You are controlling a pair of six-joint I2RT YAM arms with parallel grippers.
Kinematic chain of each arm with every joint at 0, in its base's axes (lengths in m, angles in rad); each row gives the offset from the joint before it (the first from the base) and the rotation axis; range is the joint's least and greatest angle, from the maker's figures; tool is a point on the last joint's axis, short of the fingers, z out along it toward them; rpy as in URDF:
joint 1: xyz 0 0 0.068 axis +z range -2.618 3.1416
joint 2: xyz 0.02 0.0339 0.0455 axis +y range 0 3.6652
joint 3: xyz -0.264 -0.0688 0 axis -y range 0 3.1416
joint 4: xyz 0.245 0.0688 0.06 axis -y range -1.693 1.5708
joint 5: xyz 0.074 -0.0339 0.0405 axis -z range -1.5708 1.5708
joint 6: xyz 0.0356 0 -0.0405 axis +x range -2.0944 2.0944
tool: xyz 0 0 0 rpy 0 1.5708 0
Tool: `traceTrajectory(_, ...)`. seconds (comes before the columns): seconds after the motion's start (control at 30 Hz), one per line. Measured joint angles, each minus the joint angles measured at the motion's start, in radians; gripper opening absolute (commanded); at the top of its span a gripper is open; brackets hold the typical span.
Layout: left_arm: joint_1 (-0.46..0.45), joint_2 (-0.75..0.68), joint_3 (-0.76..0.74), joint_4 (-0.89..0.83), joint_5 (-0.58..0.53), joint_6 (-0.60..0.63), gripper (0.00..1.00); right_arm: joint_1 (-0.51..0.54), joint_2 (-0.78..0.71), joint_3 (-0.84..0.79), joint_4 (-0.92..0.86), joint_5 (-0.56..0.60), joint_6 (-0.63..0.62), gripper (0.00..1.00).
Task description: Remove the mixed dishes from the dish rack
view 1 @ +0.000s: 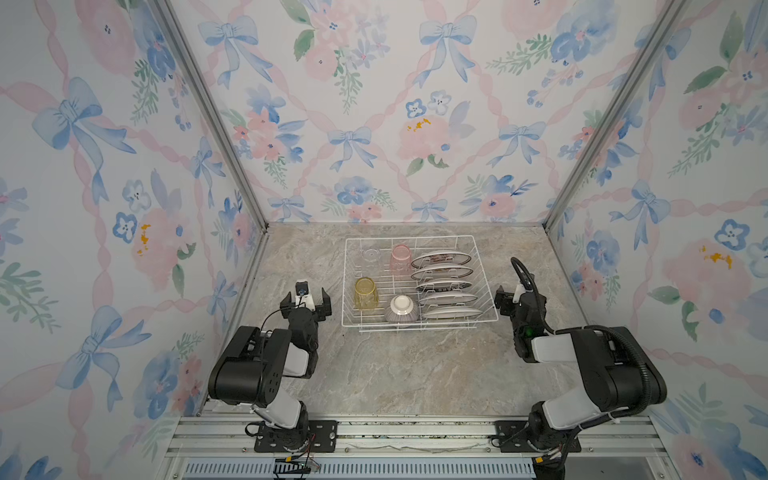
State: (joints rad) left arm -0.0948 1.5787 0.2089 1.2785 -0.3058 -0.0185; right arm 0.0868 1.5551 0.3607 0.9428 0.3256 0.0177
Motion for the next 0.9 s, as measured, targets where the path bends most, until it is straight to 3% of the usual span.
traceTrajectory(0.53,0.018,0.000,0.007,-0.010,0.034,0.000,0.98,0.000,0.000,0.000,-0.001,-0.004,0.000,0.97)
traceTrajectory(0.77,0.018,0.000,0.010,-0.016,0.062,-0.001,0.77,0.000,0.000,0.000,-0.001,-0.004,0.000,1.00)
traceTrajectory(0.9,0.018,-0.050,0.043,-0.121,0.060,-0.001,0.68,-0.001,0.000,0.000,-0.001,-0.005,0.002,0.96)
